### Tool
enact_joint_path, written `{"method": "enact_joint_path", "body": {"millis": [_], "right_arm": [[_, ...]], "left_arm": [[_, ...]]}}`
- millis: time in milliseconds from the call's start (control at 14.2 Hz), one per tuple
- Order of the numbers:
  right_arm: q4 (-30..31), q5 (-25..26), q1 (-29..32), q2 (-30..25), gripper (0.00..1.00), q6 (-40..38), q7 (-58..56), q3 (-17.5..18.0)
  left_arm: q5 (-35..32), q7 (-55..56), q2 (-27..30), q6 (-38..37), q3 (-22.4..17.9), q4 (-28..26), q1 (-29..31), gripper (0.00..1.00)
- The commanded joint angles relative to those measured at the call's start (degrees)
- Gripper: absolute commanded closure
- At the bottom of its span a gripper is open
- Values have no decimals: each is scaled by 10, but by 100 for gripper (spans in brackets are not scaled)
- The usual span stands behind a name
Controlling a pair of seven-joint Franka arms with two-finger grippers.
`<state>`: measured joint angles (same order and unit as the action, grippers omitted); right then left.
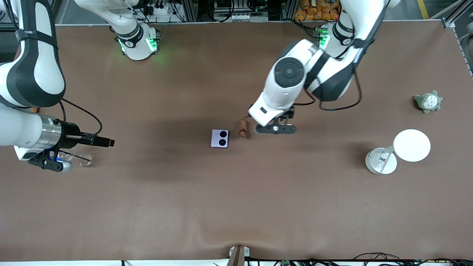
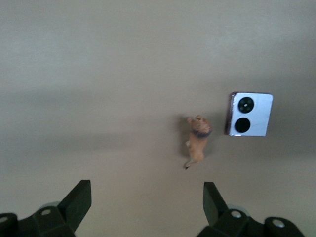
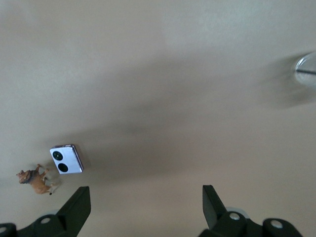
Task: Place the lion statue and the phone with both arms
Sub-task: 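Reach the left gripper to the lion while the right gripper reaches the phone, then lower and close the left gripper on the lion while the right grasps the phone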
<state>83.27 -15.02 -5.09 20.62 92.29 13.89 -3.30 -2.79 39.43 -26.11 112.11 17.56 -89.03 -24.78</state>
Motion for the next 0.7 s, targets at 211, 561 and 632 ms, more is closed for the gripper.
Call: {"method": "enact_joint_path", "body": {"millis": [211, 561, 632], "right_arm": [[-6, -10, -104, 29, 0, 19, 11, -2], [1, -8, -125, 101, 0, 54, -82, -2], [11, -8, -123, 107, 0, 54, -96, -2]], "left_arm": [[-20, 58, -84, 120, -2, -10, -48, 0], [-36, 60, -130, 203, -6, -37, -68, 0], [-56, 63, -131, 204, -6, -40, -68, 0]]}}
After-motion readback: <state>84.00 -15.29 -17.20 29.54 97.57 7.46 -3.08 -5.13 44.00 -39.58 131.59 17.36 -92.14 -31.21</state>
